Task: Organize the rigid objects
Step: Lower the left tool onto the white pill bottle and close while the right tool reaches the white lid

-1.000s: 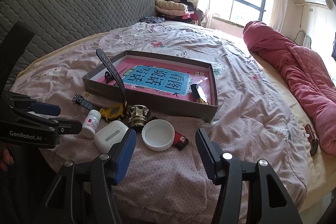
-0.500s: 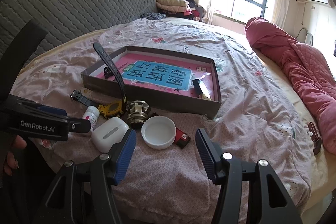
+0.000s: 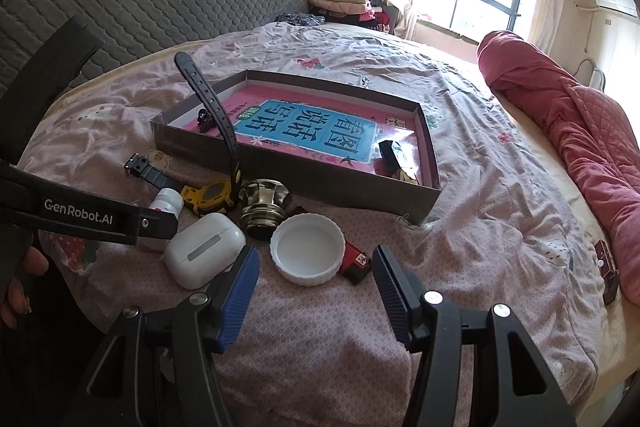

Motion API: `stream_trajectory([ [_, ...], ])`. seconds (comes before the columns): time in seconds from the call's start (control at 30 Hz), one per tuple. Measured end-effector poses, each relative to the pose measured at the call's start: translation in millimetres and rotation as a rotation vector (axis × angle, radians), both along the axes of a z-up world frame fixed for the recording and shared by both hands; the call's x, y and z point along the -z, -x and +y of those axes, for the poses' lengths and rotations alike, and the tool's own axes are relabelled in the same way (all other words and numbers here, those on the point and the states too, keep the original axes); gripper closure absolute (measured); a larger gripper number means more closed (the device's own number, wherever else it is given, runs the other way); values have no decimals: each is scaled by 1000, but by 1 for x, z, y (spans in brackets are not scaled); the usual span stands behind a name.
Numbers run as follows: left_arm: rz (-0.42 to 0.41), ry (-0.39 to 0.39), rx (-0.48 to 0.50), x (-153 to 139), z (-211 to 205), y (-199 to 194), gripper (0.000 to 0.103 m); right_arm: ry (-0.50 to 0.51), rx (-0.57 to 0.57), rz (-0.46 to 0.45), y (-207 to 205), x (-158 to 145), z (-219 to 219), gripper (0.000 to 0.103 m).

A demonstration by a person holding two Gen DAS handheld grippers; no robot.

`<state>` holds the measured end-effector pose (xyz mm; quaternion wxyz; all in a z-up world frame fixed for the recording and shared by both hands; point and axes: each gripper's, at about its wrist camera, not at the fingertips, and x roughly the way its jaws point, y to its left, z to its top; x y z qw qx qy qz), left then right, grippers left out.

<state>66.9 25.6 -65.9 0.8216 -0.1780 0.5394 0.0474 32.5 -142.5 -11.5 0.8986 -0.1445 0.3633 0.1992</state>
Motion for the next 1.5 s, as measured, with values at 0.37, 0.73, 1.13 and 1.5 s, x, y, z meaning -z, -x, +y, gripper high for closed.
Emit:
stream_trajectory([
  [0.37,14,-84,43,9,-11,-11,46,61,-46,-8,-5,15,10,45],
  [0.73,-15,-89,72,10,-8,-15,62,53,-34,14,-22,22,11,44],
  [1.13,-53,-69,84,10,-5,-14,67,91,-44,32,-30,33,20,42],
  [1.5,-75,-33,86,7,1,-7,76,32,-11,40,-39,28,5,53],
])
